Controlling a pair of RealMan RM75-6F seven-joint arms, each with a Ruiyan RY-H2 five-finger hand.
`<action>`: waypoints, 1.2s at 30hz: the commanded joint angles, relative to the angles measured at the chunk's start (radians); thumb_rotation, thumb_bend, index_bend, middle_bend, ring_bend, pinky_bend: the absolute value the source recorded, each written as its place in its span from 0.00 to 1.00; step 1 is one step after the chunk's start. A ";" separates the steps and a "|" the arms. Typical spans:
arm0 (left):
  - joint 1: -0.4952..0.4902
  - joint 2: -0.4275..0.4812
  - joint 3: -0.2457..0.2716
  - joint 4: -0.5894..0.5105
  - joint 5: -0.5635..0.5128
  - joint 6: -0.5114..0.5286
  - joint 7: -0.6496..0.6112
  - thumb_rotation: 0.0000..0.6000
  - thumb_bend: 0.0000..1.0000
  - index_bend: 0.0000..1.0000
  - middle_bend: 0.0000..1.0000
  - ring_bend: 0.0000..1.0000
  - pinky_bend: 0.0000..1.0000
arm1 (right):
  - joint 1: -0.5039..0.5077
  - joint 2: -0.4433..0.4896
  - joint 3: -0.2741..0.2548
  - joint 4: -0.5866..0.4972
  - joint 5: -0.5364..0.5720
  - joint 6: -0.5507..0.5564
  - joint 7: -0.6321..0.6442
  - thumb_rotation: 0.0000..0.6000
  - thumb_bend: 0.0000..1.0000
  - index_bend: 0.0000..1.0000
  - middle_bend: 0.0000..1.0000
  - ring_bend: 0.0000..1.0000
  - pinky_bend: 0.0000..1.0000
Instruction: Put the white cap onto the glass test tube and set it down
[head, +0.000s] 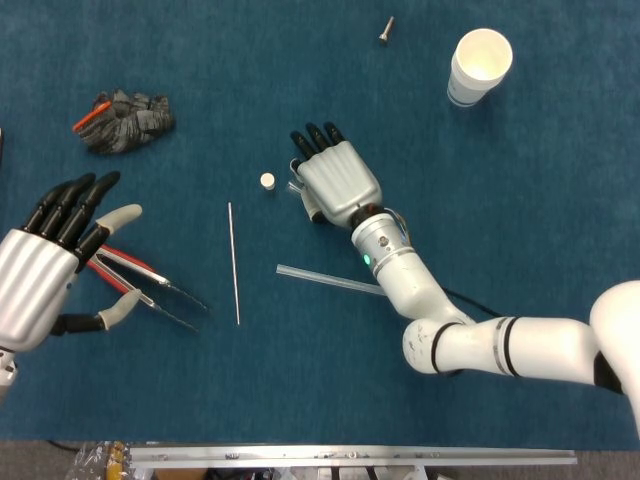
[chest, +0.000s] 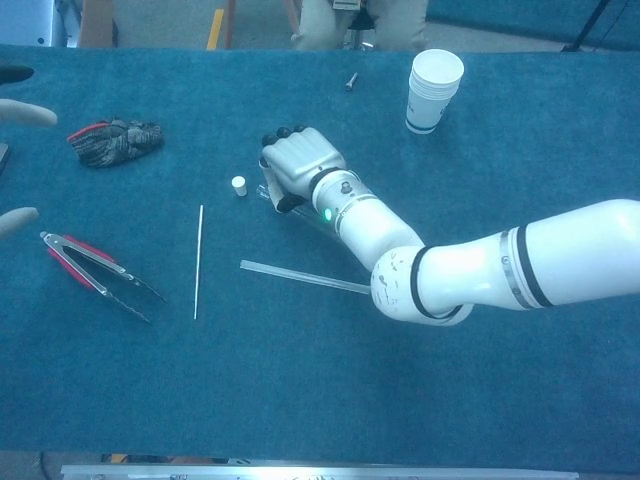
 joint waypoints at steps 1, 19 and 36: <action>0.003 0.003 0.001 -0.002 0.003 0.004 0.001 0.60 0.26 0.17 0.00 0.00 0.01 | -0.011 0.023 0.001 -0.045 -0.019 0.014 0.011 0.72 0.58 0.40 0.10 0.00 0.10; 0.018 0.018 0.004 -0.036 0.025 0.013 0.030 0.61 0.26 0.17 0.00 0.00 0.01 | -0.101 0.281 -0.121 -0.467 -0.039 0.066 -0.011 0.71 0.50 0.39 0.10 0.00 0.10; 0.008 0.002 0.001 -0.038 0.044 -0.006 0.033 0.60 0.26 0.17 0.00 0.00 0.01 | -0.126 0.322 -0.185 -0.511 -0.068 0.168 -0.070 0.83 0.12 0.39 0.10 0.00 0.10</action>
